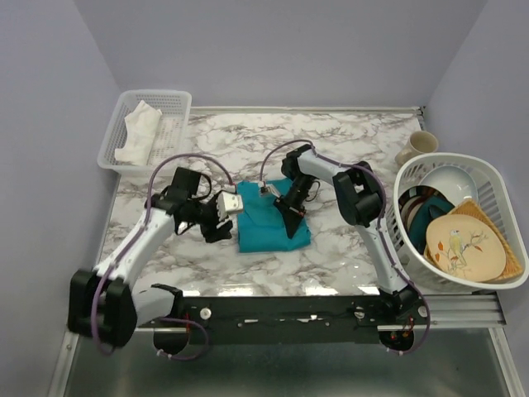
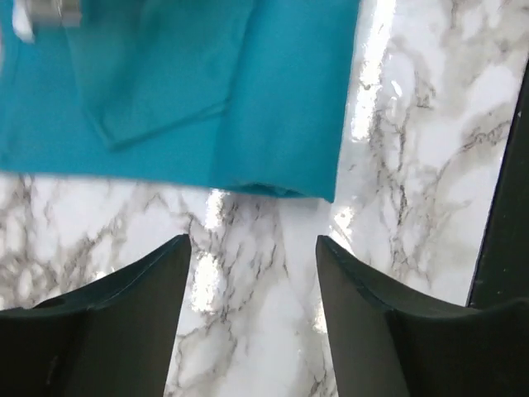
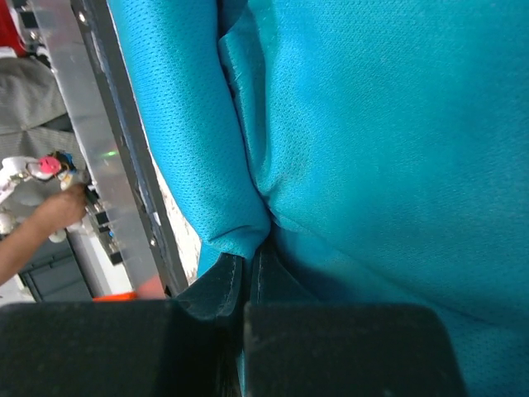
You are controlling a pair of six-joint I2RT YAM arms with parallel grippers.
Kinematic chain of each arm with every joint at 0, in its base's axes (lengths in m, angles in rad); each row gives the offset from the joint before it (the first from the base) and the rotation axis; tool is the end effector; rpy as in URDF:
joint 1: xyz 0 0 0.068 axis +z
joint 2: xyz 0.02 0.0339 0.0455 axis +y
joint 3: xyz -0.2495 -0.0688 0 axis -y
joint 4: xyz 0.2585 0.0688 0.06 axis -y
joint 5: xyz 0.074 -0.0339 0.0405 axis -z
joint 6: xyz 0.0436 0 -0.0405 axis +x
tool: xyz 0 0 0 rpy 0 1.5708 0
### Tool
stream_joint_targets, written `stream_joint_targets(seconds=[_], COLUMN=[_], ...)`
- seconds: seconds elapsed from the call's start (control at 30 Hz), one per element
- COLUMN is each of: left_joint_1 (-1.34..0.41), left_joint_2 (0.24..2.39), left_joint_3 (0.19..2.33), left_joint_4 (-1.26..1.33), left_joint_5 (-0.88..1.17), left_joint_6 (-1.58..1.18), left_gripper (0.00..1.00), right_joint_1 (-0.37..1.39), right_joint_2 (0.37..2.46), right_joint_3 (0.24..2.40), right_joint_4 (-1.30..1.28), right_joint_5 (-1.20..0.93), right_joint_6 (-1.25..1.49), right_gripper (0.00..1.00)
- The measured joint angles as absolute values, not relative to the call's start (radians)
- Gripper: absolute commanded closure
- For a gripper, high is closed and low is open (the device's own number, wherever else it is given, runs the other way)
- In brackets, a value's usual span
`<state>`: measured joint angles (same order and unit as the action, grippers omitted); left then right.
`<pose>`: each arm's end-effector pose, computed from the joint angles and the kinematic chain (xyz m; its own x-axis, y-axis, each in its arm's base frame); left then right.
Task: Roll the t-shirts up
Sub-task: Roll the T-shirt to the center of the board.
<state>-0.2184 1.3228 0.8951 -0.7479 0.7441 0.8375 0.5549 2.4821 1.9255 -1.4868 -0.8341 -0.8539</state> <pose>0.2471 -0.0851 0.2048 -0.2955 0.6255 -0.7221 0.9465 0.2943 -0.1324 0.3411 0.2494 0.0888 -0.4464 -0.8726 -0.1981 -0.6148 0.1383 0.7765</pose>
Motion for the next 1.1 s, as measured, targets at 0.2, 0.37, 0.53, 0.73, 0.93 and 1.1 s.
stream_joint_targets(seconds=[0.2,0.37,0.53,0.73,0.93,1.1], left_joint_1=[-0.492,-0.726,-0.909,-1.061,-1.081,-1.081], left_joint_2=[0.796,0.689,0.807,1.040,1.147,1.180], left_joint_3=[0.490,0.294,0.268,0.270,0.268,0.266], left_joint_4=[-0.382,-0.184,-0.081,0.070,0.213,0.234], left_joint_5=[0.588,0.425,0.266,0.037,-0.117,-0.173], left_joint_6=[0.954,1.048,1.087,1.087,1.089,1.083], left_gripper=[0.17,0.23,0.26,0.27,0.32,0.51], right_joint_1=[0.577,0.577,0.577,0.577,0.577,0.577], right_joint_2=[2.489,2.521,2.532,2.540,2.541,2.542], right_joint_3=[1.934,1.967,1.977,1.984,1.984,1.984], right_joint_4=[-1.505,-1.536,-1.549,-1.559,-1.560,-1.562], right_joint_5=[-0.807,-0.805,-0.799,-0.797,-0.797,-0.797], right_joint_6=[-0.832,-0.778,-0.749,-0.736,-0.733,-0.733], right_gripper=[0.96,0.95,0.95,0.95,0.95,0.93])
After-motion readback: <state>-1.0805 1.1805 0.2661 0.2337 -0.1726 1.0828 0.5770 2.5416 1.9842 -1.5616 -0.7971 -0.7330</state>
